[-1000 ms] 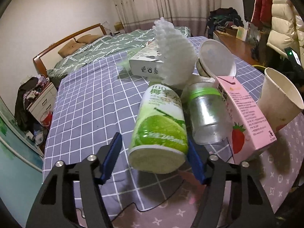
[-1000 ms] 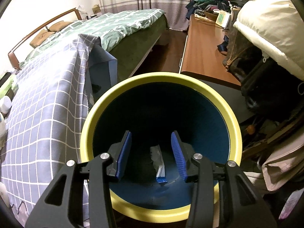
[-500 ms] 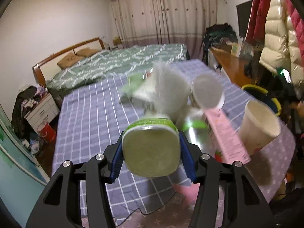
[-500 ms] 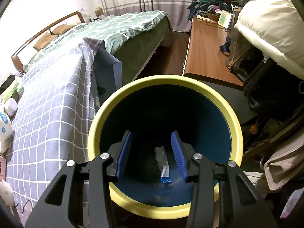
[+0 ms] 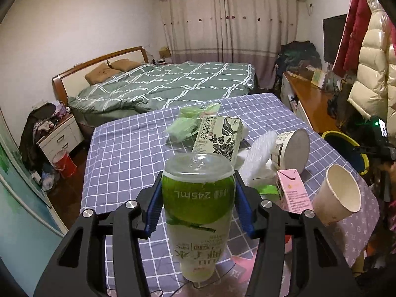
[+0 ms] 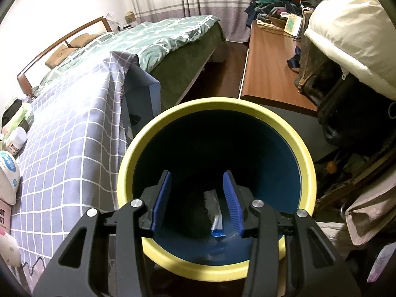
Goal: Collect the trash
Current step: 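Grasp the green-labelled bottle with the left gripper and lift it, then carry the bottle with the left gripper over the yellow bin and release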
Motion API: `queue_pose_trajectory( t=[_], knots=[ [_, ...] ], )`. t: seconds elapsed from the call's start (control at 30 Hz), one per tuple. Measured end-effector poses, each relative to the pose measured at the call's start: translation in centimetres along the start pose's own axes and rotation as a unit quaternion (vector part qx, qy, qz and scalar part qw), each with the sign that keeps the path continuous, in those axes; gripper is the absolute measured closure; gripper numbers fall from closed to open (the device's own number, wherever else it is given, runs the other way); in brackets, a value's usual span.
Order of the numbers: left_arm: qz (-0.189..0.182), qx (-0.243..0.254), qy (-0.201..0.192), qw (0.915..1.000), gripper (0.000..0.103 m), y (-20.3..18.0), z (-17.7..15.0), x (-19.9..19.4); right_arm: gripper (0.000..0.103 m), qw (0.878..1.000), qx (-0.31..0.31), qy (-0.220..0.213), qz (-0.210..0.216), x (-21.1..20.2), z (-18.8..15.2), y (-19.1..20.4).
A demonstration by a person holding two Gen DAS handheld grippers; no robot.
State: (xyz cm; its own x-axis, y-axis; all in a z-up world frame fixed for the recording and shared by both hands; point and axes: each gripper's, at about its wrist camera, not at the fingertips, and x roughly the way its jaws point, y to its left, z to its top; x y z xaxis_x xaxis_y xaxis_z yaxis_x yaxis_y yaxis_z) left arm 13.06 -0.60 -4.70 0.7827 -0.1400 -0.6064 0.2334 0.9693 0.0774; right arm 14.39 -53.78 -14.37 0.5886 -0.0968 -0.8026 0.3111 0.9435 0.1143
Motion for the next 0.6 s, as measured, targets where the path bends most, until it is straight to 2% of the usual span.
queue_pose_trajectory(
  t=[0.13,0.3,0.43,0.6],
  knots=[
    [-0.005,-0.001,0.000,1.0000,0.051,0.0,0.3,-0.6,0.061,1.000,0.003,-0.004,0.002,-0.3,0.1,-0.2],
    [-0.014,0.013,-0.021,0.9996,0.051,-1.1,2.1,-2.7,0.061,1.000,0.007,-0.014,0.009,-1.1,0.1,-0.2],
    [-0.027,0.028,-0.042,0.9984,0.051,-2.3,4.7,-4.3,0.061,1.000,0.010,-0.024,0.015,-2.0,0.0,-0.5],
    [-0.068,0.042,-0.054,0.9953,0.051,-4.9,9.3,-5.0,0.061,0.999,0.016,-0.050,0.016,-4.3,0.0,-1.3]
  ],
)
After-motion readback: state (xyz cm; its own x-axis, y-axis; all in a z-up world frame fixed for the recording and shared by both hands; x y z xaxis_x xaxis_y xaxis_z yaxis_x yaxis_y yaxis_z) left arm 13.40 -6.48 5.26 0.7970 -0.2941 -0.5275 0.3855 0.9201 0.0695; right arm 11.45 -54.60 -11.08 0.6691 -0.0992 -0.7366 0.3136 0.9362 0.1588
